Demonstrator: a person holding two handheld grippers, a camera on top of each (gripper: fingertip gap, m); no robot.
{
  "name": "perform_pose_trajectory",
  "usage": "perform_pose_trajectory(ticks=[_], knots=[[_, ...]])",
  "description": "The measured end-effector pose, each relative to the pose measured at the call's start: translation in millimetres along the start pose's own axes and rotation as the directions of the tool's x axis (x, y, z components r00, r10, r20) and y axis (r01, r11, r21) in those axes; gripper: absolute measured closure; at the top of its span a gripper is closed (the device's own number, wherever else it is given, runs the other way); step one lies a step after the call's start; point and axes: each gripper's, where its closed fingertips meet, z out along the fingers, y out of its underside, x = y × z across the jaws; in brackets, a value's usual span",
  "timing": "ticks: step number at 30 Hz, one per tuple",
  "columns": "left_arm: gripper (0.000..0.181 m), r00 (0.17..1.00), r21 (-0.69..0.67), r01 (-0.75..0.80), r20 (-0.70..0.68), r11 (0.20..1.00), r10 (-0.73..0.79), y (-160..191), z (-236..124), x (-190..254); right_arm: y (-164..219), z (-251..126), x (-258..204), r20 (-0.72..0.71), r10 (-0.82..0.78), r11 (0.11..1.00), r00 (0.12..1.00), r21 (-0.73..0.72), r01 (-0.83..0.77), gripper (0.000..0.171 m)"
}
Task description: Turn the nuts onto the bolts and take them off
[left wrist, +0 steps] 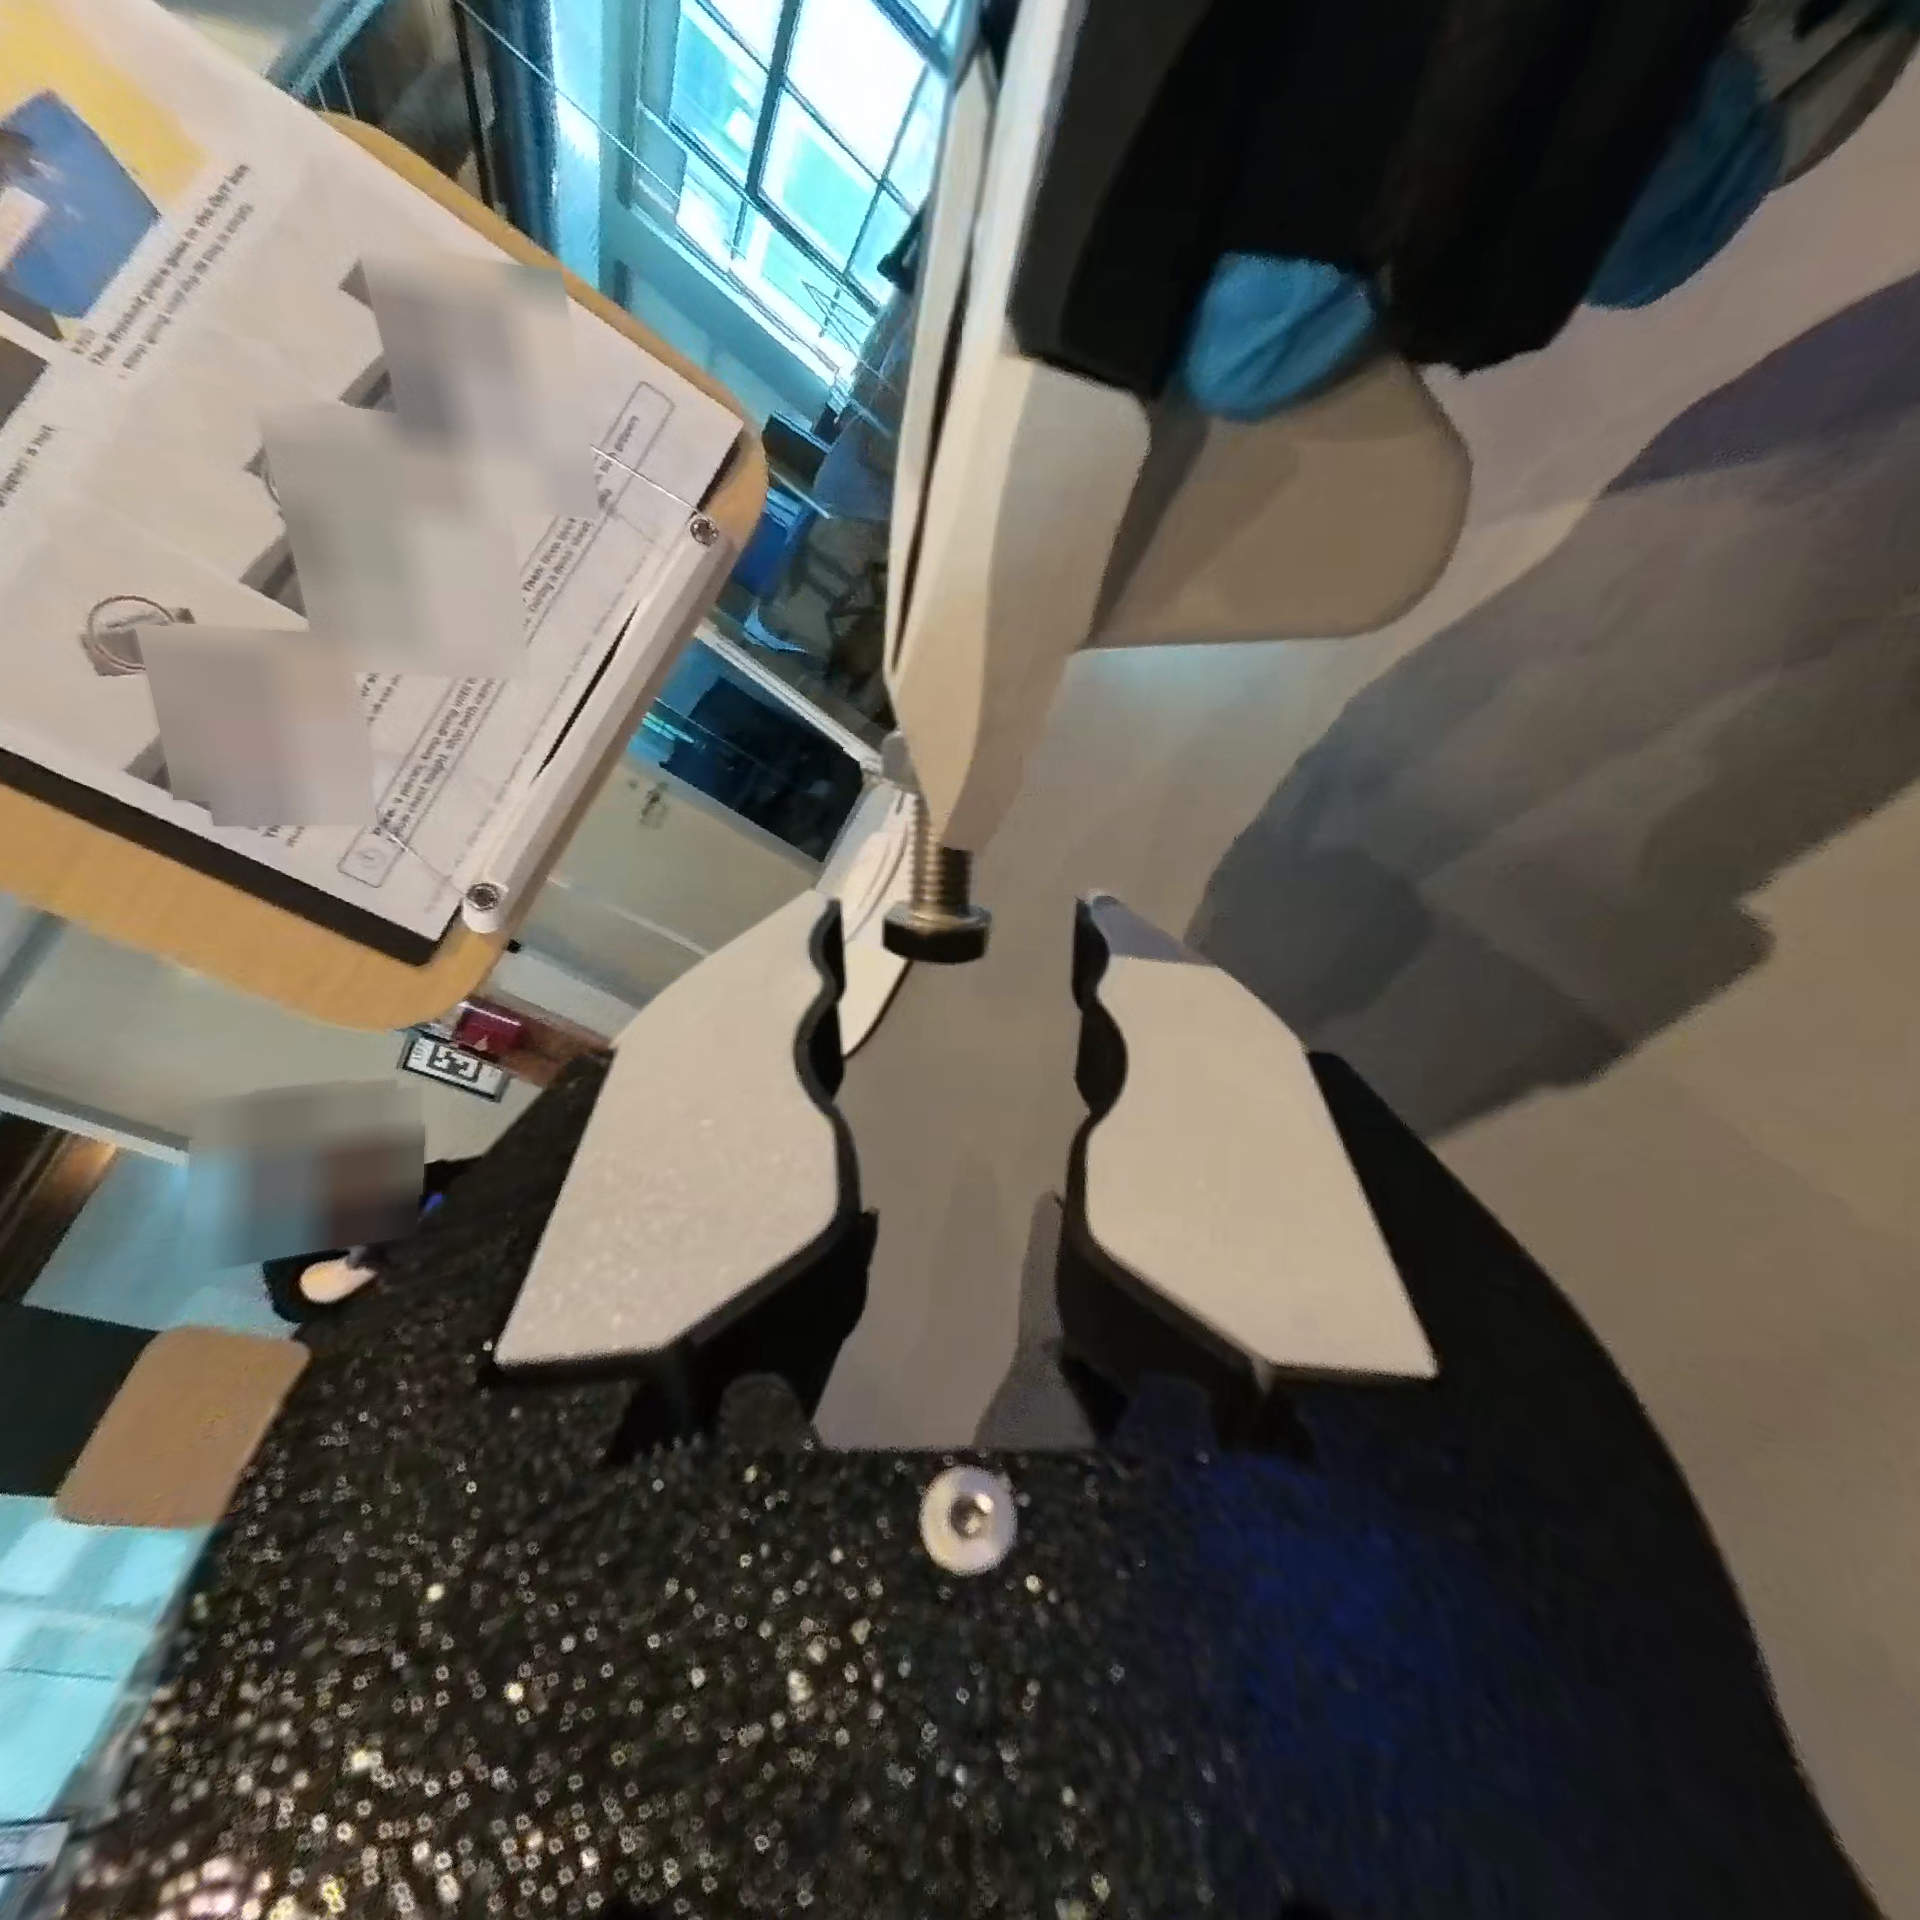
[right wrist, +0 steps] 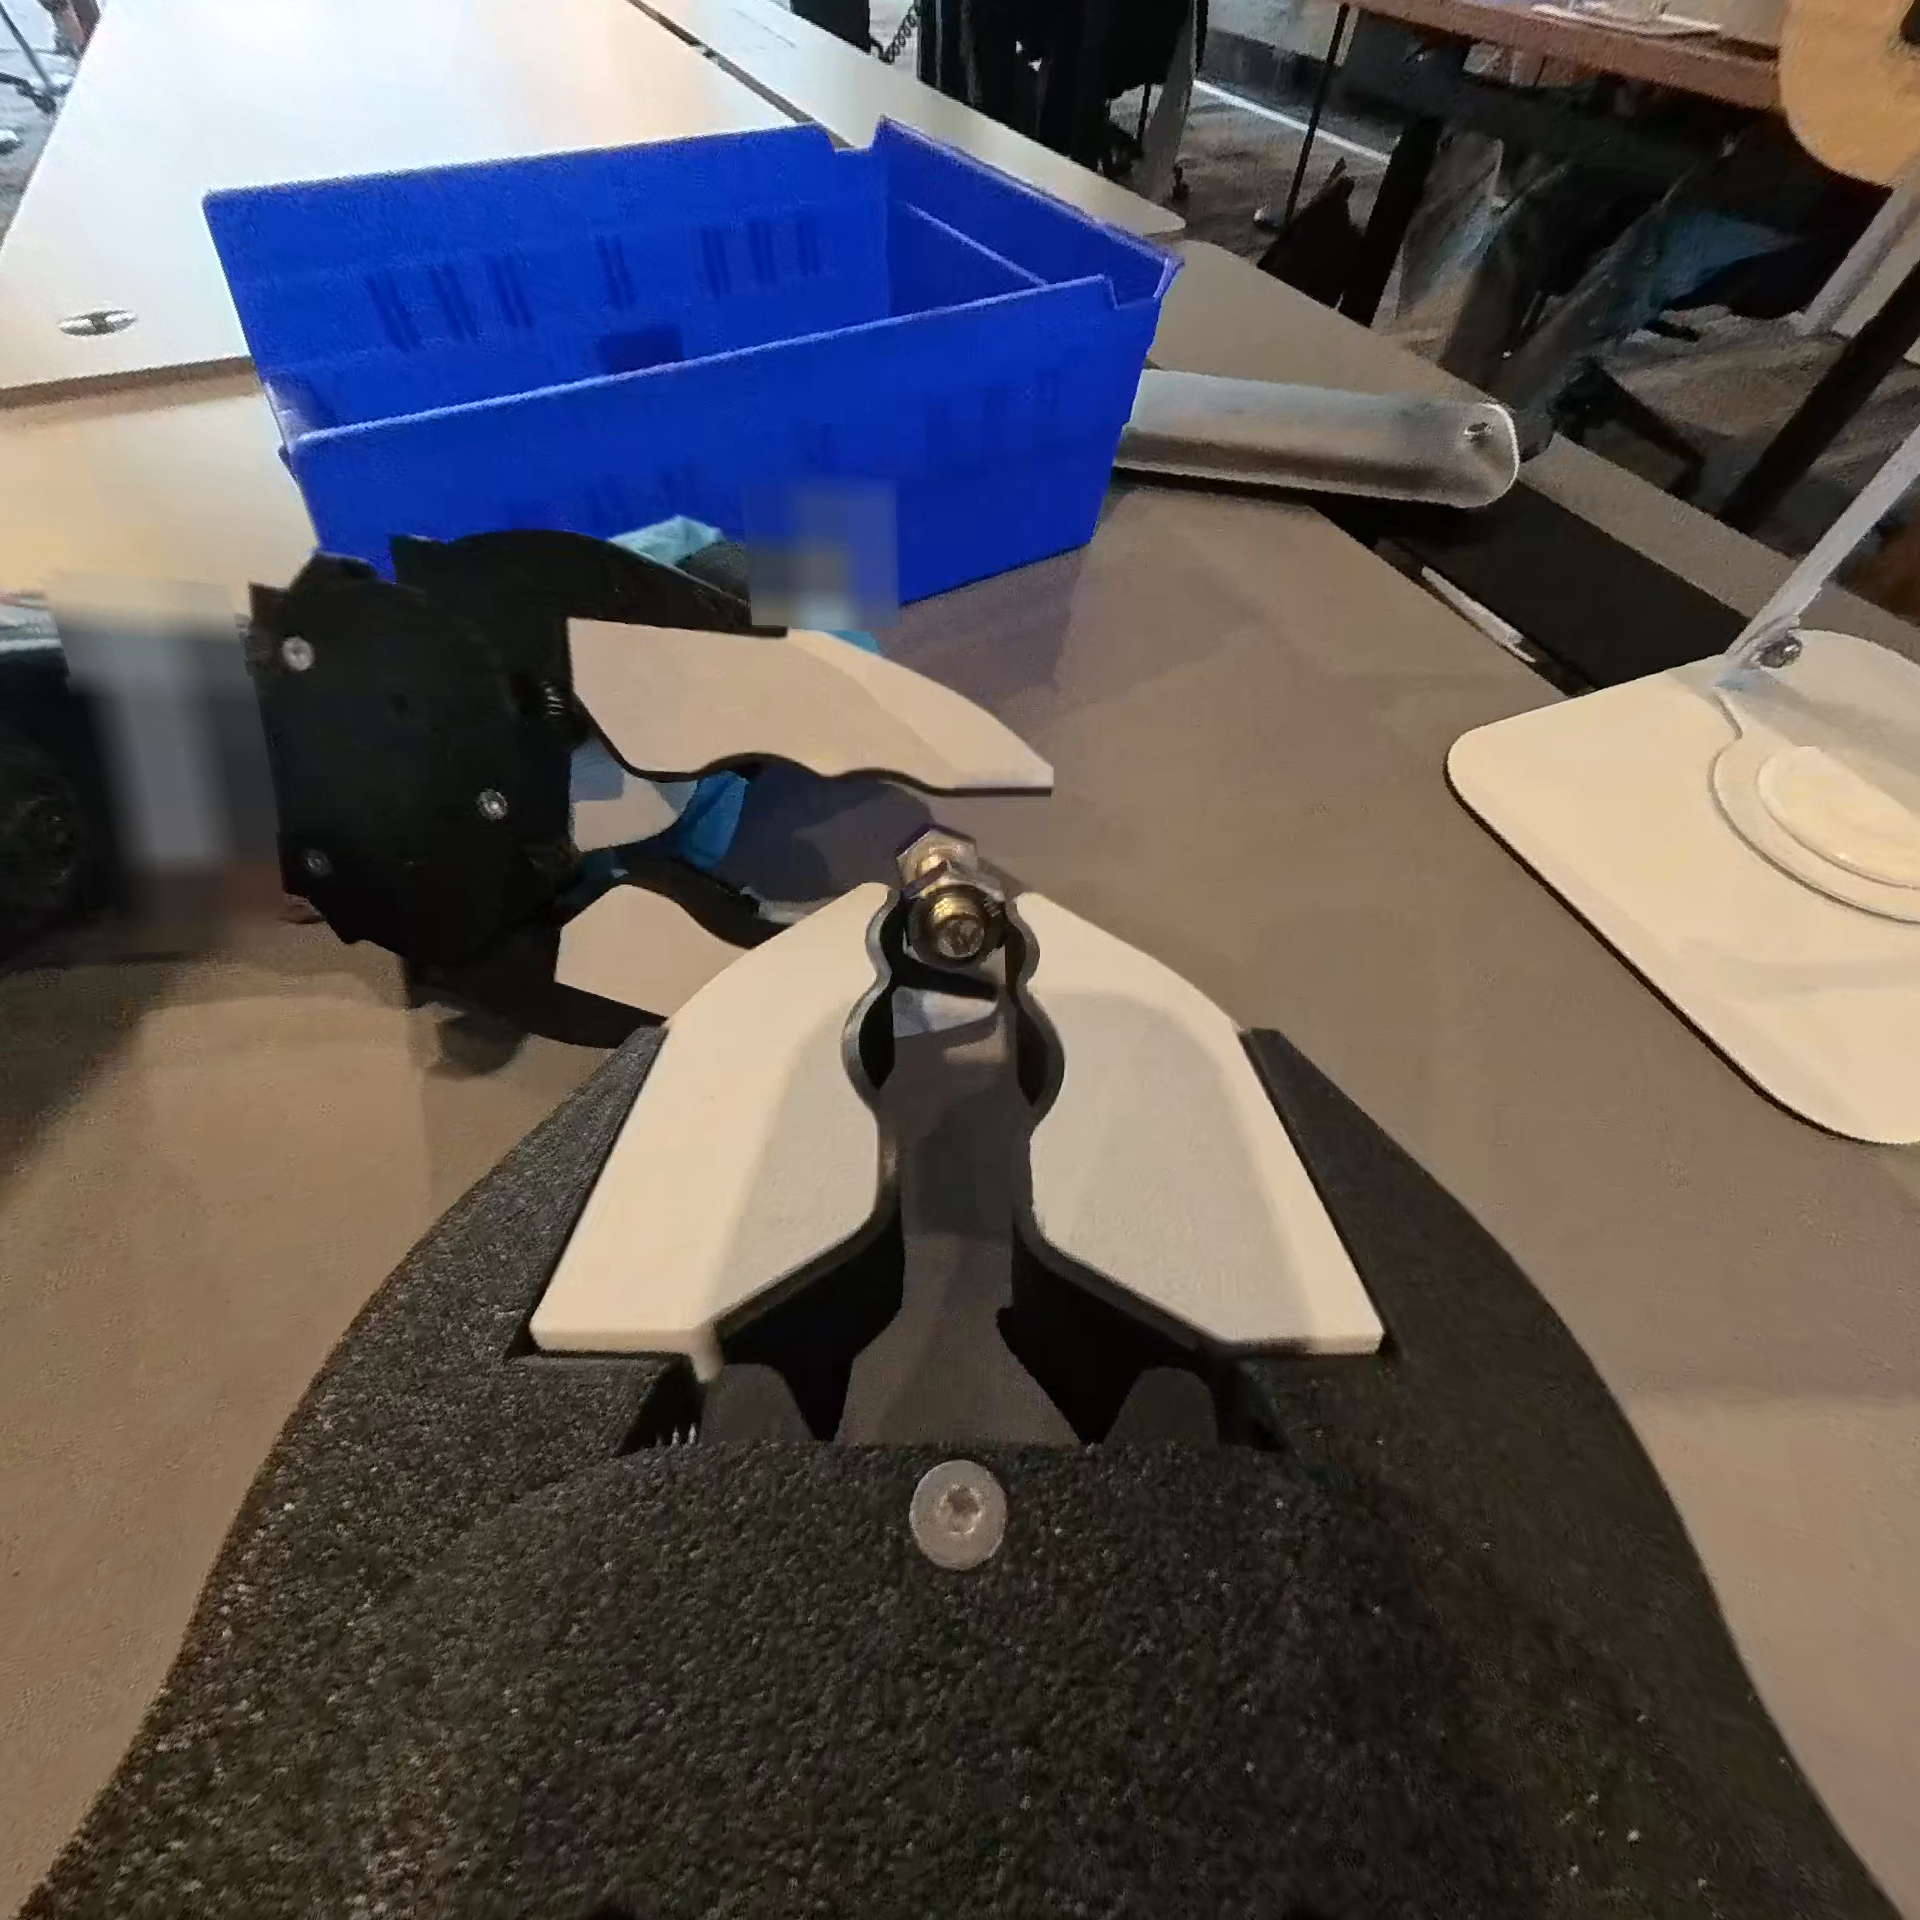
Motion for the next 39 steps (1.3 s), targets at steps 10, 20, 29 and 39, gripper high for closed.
perform_pose_trajectory(ticks=[10, 20, 29, 39], knots=[[0.163, 0.988, -0.025, 0.129, -0.085, 0.991, -0.131, 0.9, -1.8, 2.0, 5.3, 2.9, 1.1, 0.035, 0.066, 0.998, 0.997, 0.013, -0.066, 0.153], [0.164, 0.897, -0.14, 0.404, -0.131, 0.904, -0.422, 22.2, 5.0, -2.6, -19.4, -0.1, 23.0, -0.113, 0.22, 0.887, 0.969, 0.437, -0.15, 0.124], [0.163, 0.83, -0.108, 0.521, -0.169, 0.847, -0.532, 16.8, 3.2, -7.7, -19.4, 8.6, 22.3, -0.139, 0.192, 0.903, 0.971, 0.414, -0.119, 0.131], [0.164, 0.823, -0.018, 0.562, -0.09, 0.827, -0.561, 15.4, -1.0, -26.4, -17.0, 9.3, 29.1, -0.178, 0.219, 0.906, 0.959, 0.403, -0.132, 0.138]])
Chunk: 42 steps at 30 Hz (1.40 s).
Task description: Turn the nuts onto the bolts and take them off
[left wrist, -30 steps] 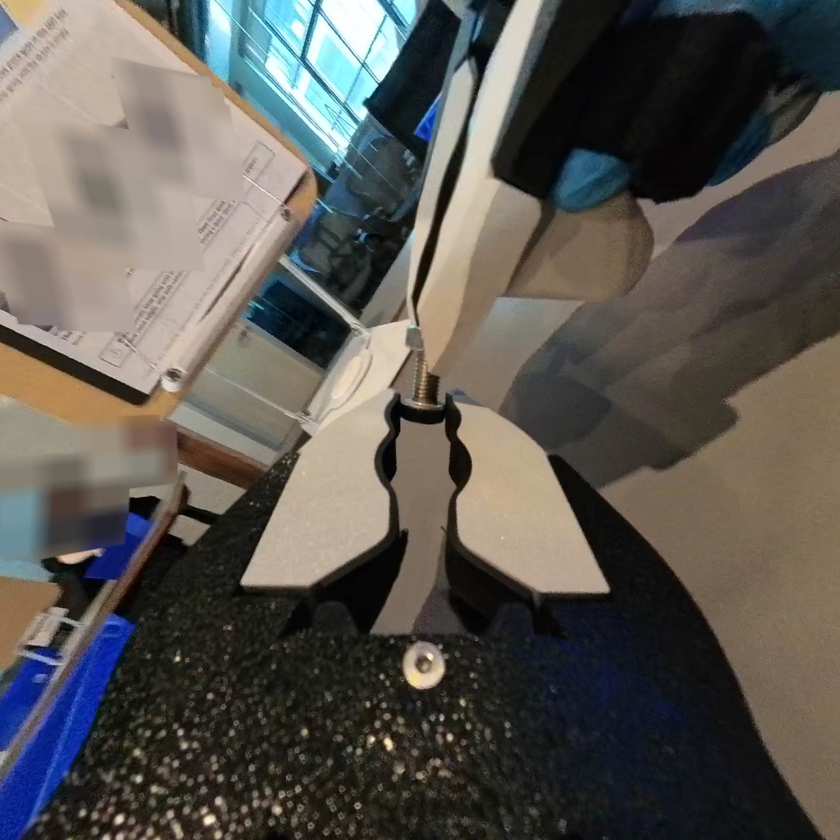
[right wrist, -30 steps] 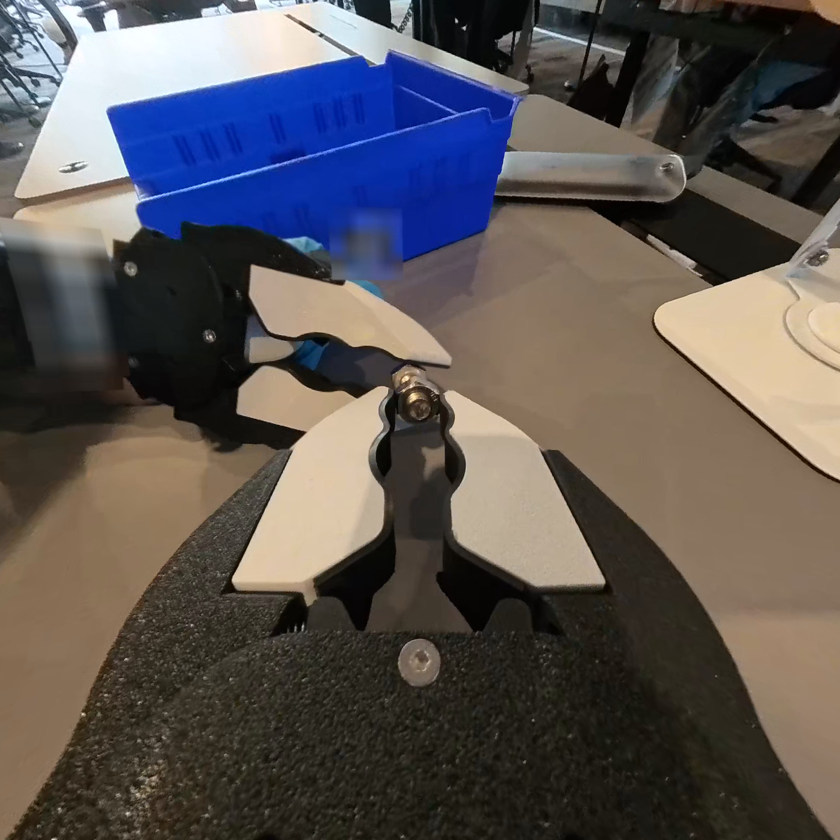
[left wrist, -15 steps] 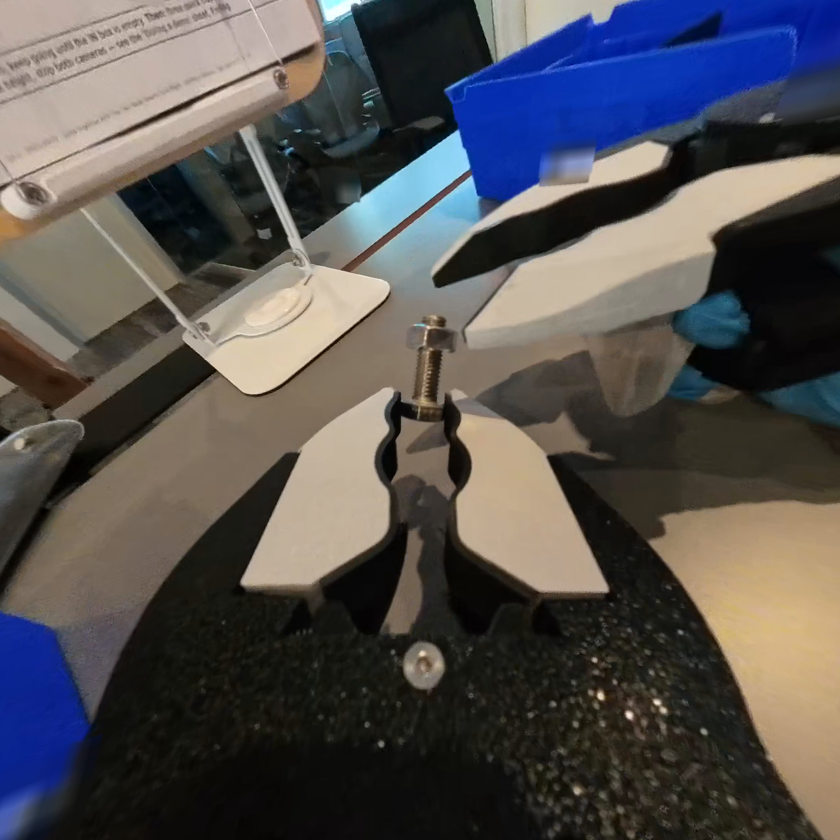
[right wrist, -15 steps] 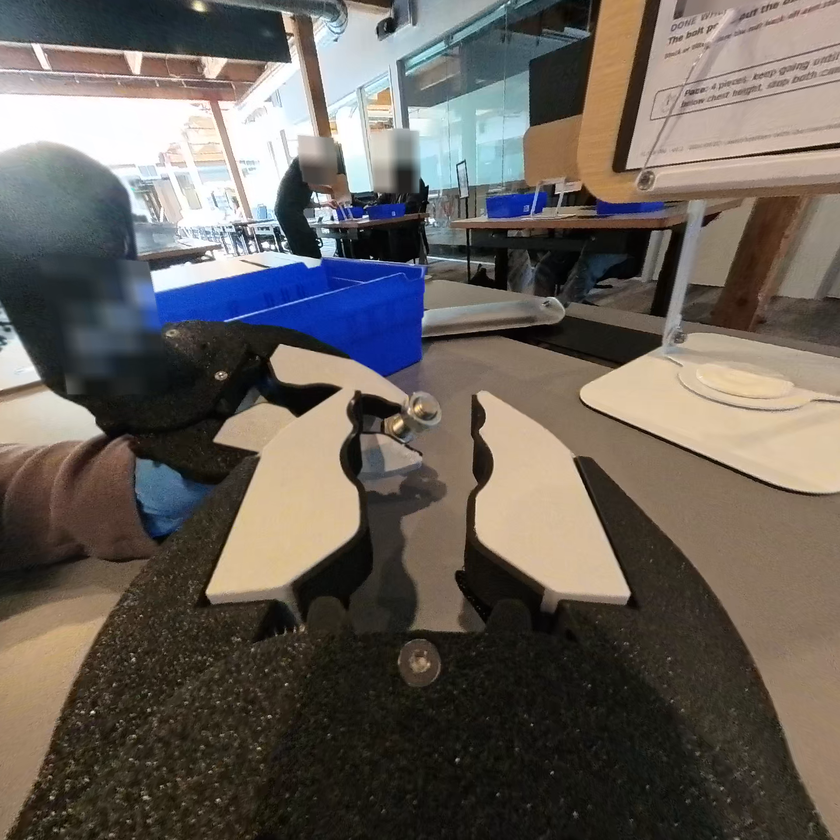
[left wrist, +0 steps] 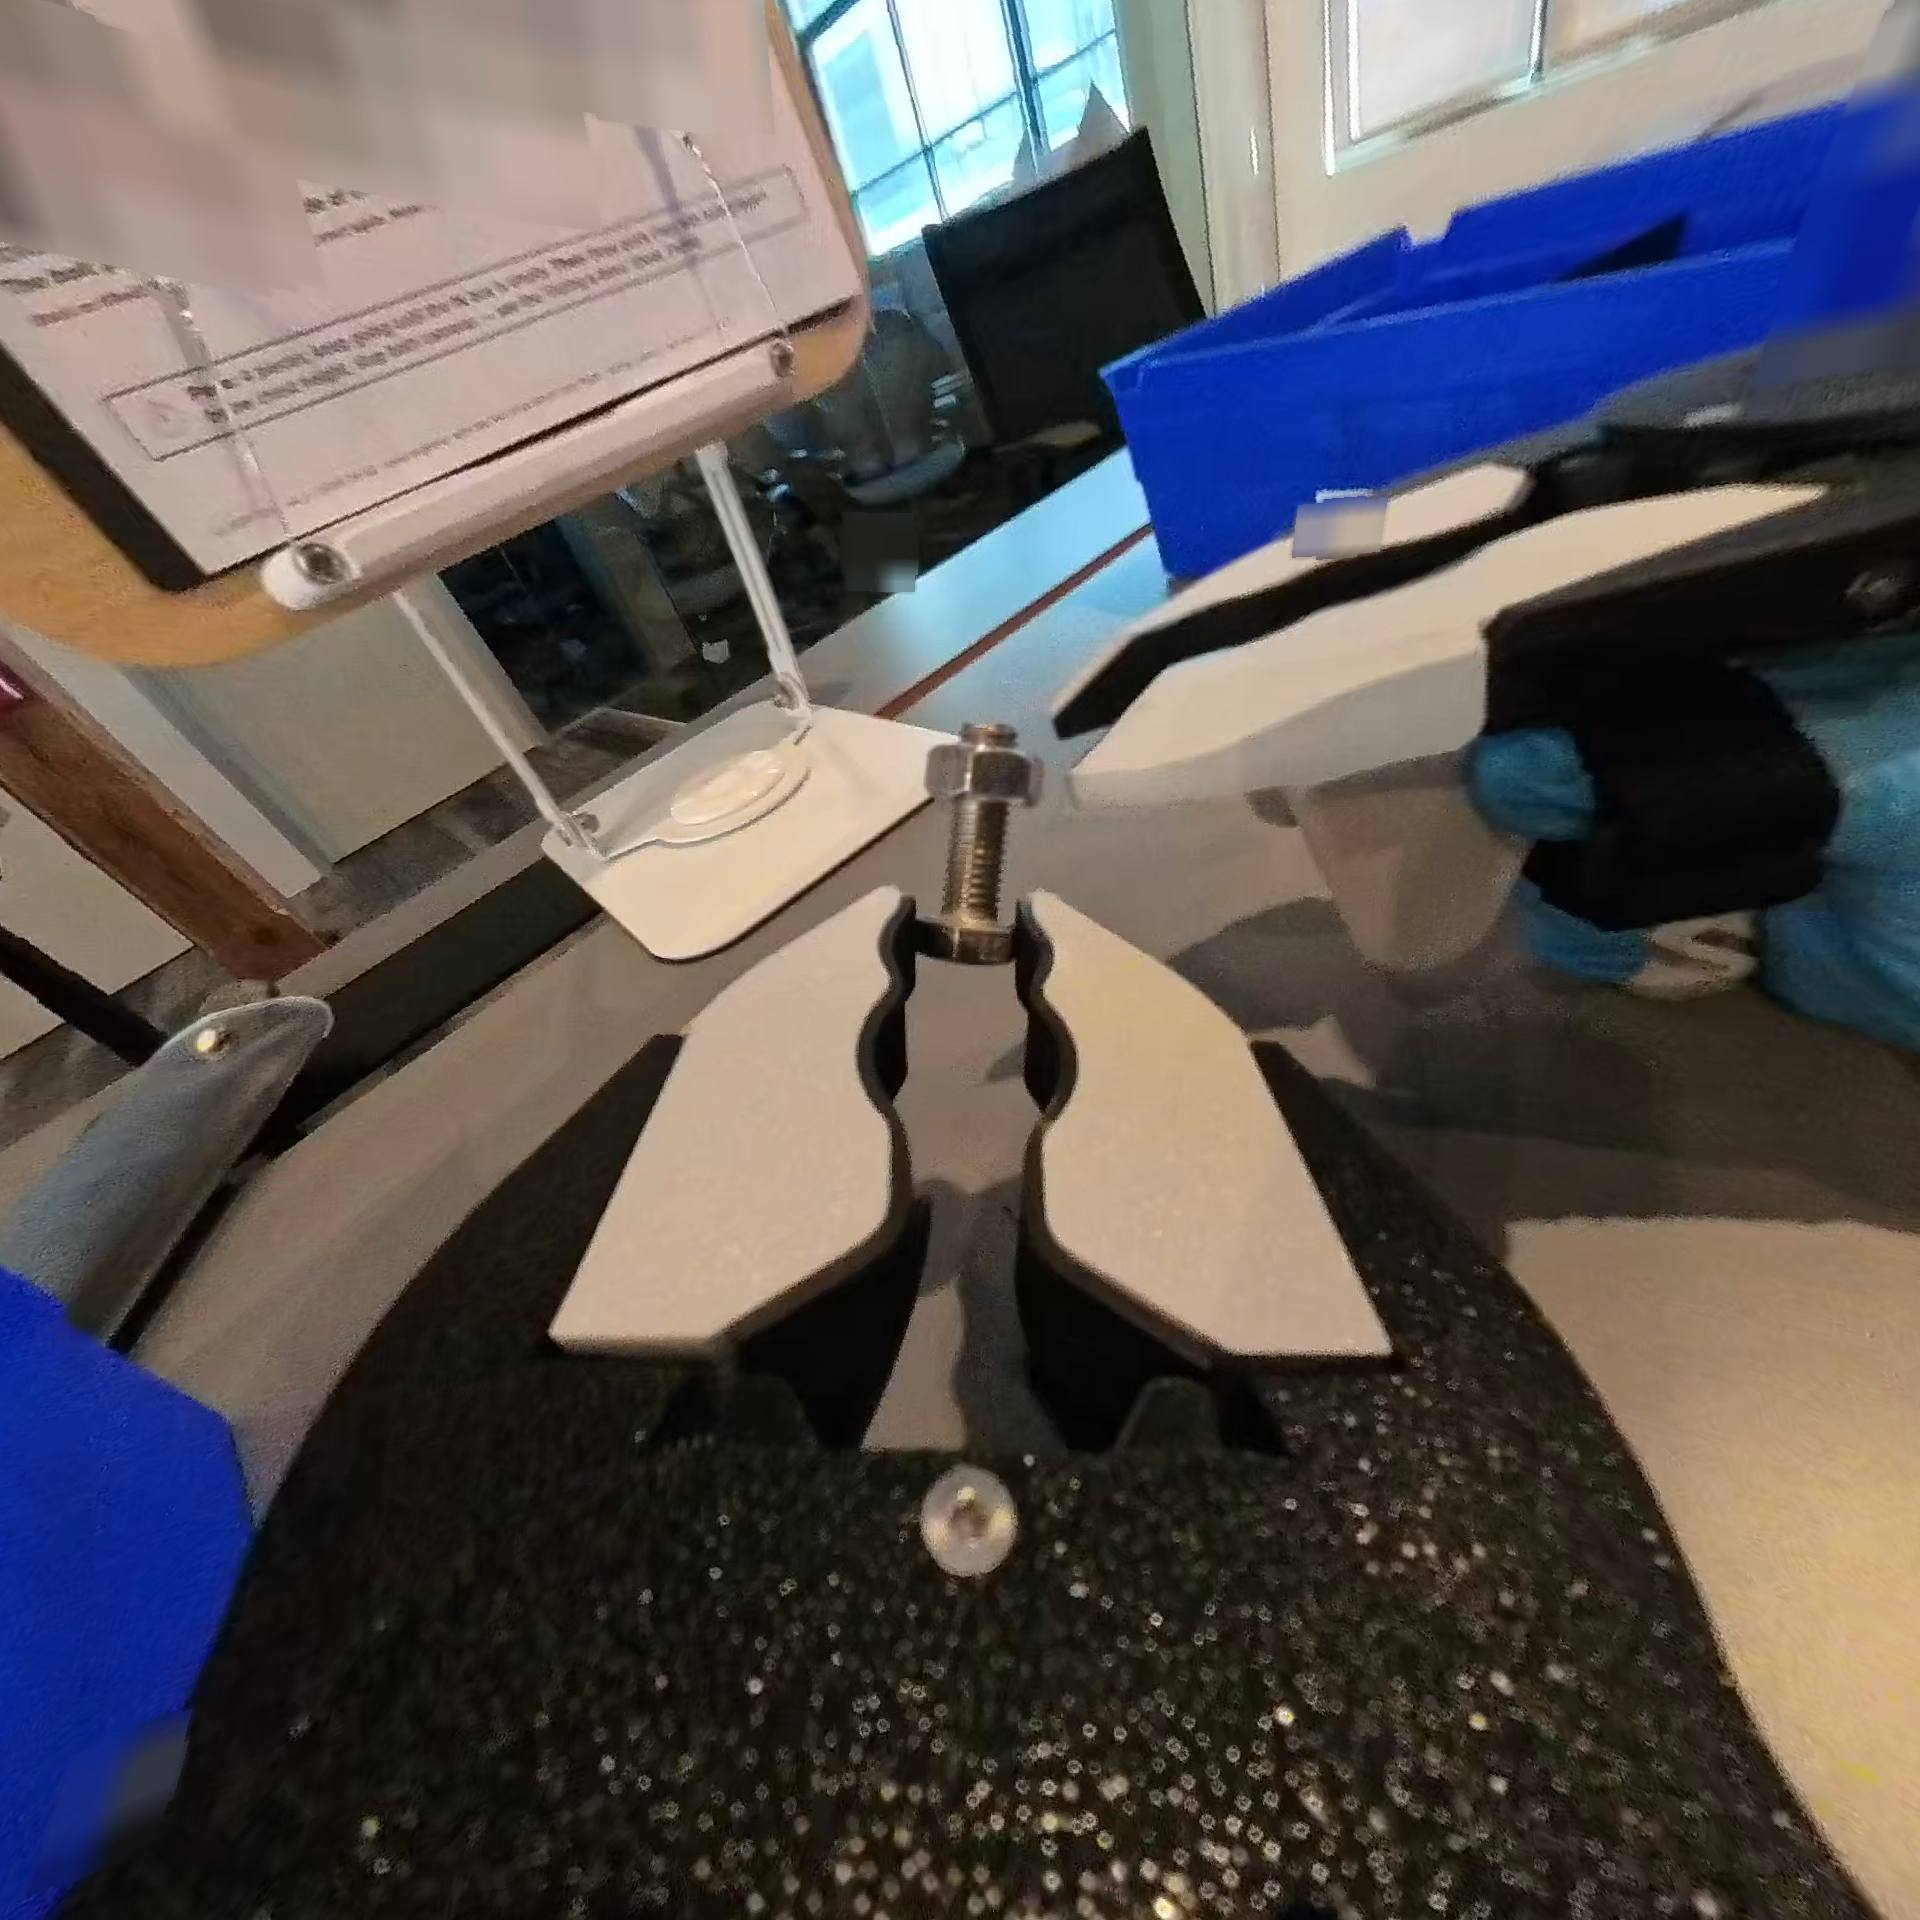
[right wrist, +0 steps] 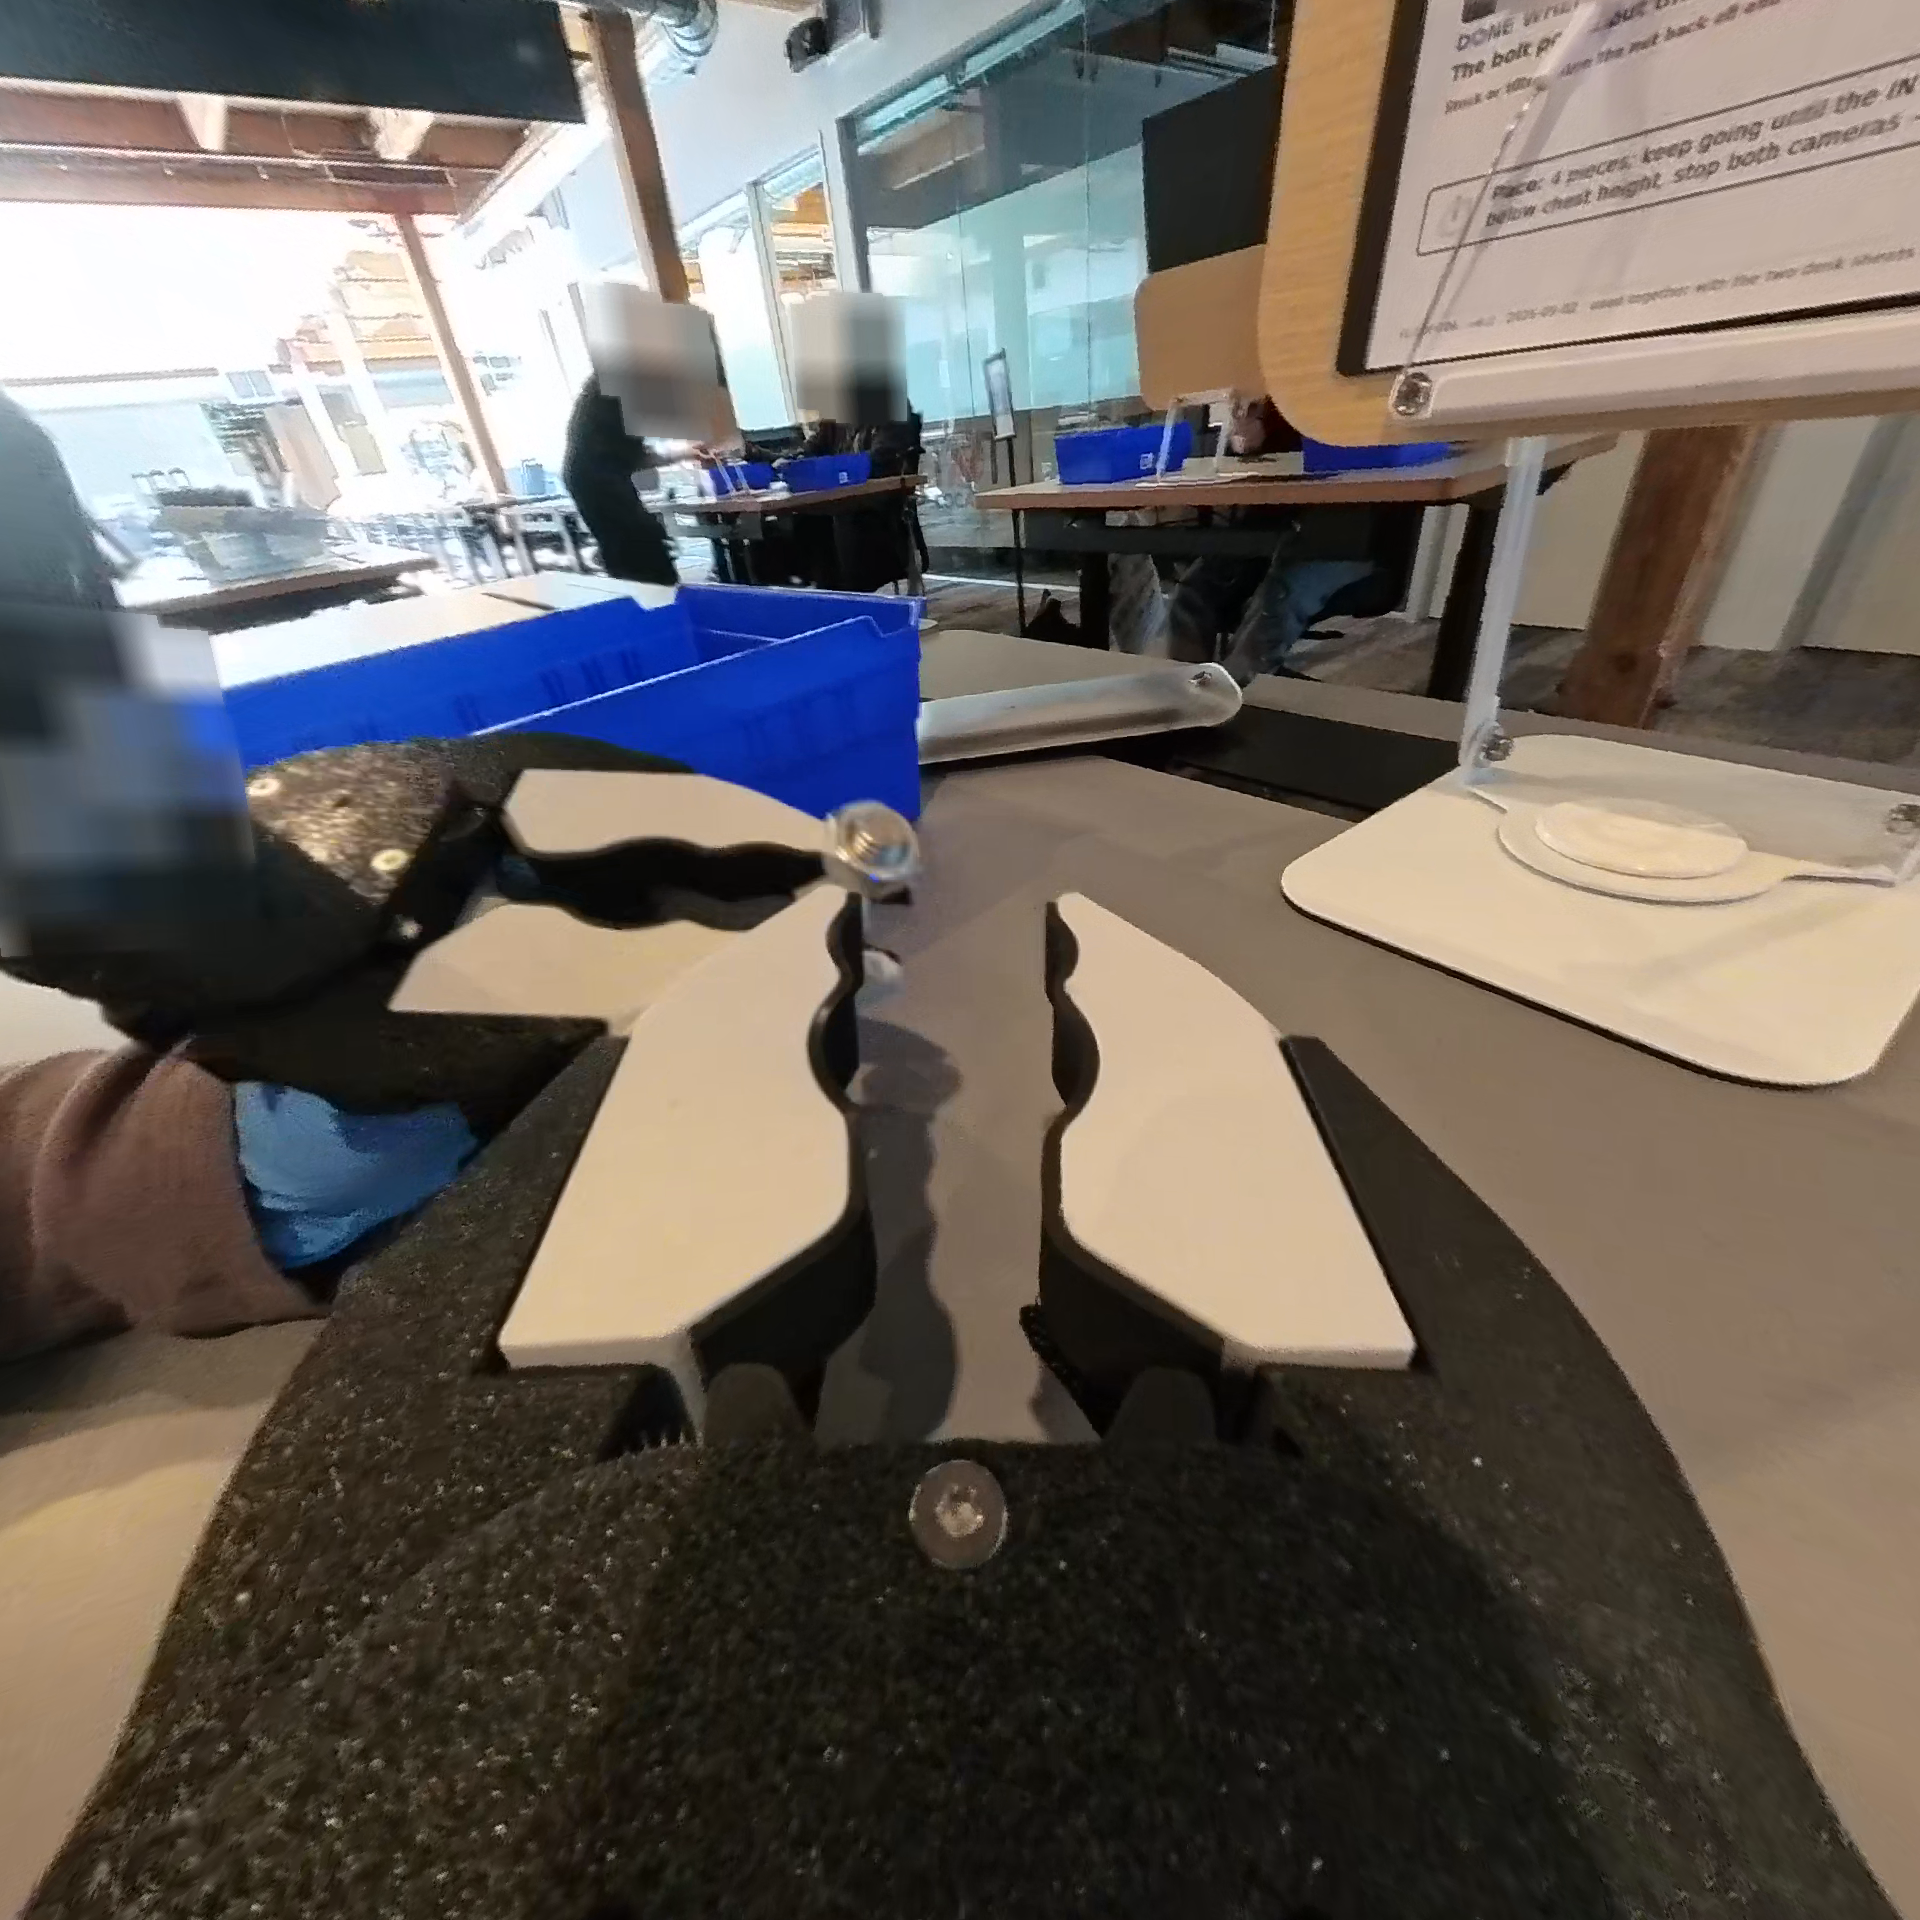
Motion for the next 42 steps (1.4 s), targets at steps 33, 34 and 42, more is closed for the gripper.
perform_pose_trajectory(ticks=[33, 34, 42], knots=[[0.164, 1.0, 0.005, 0.011, -0.012, 1.0, -0.011, -0.8, 3.4, -0.5, -6.4, 5.9, 2.0, -0.024, 0.055, 0.997, 0.998, 0.059, -0.053, 0.141], [0.164, 1.0, 0.007, 0.022, -0.013, 1.0, -0.022, -1.0, 3.1, -1.5, -7.2, 2.6, 8.1, -0.058, 0.072, 0.995, 0.996, 0.068, -0.068, 0.146], [0.164, 1.0, 0.012, 0.017, -0.009, 1.0, -0.017, -1.5, 2.7, -1.2, -12.7, 7.3, -2.5, 0.02, 0.14, 0.982, 0.99, 0.127, -0.141, 0.137]])
